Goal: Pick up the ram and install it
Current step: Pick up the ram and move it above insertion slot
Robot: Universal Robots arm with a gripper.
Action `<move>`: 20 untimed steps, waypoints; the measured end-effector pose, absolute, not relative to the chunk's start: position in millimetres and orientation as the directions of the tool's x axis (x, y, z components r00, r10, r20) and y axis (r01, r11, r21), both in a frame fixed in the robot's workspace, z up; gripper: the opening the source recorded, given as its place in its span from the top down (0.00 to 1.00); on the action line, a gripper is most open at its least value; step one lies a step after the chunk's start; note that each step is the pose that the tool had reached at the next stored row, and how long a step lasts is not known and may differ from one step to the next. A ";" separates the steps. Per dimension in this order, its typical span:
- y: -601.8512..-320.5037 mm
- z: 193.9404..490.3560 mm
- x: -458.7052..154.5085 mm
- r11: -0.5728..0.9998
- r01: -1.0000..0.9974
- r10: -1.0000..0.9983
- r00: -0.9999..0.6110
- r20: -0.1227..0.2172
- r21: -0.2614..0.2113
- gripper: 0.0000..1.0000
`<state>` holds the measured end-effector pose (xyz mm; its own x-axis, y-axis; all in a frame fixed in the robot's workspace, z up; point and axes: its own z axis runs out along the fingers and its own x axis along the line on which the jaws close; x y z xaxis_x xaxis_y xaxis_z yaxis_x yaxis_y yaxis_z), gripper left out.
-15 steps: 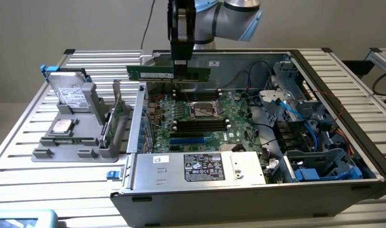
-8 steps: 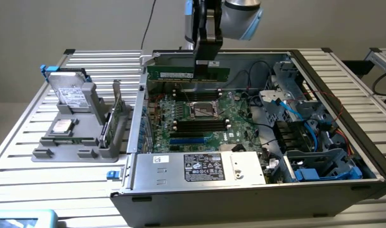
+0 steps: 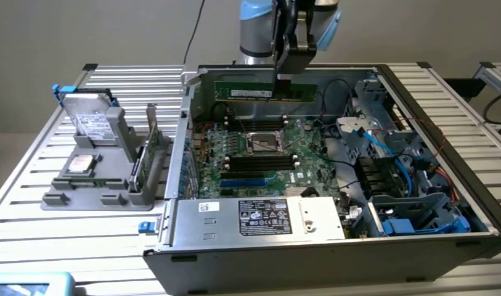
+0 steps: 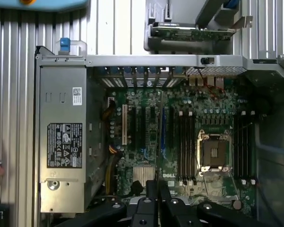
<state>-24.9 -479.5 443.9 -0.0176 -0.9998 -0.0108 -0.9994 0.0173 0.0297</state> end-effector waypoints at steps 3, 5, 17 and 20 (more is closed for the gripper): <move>-467.6 441.1 -22.9 0.017 -0.999 -1.000 -0.018 -0.010 0.028 0.86; -461.9 439.3 -20.3 0.017 -0.999 -1.000 -0.017 -0.009 0.028 0.86; -440.7 430.8 -16.0 0.008 -1.000 -1.000 -0.008 -0.006 0.028 0.86; -435.8 429.1 -16.0 0.003 -1.000 -1.000 -0.003 -0.006 0.028 0.86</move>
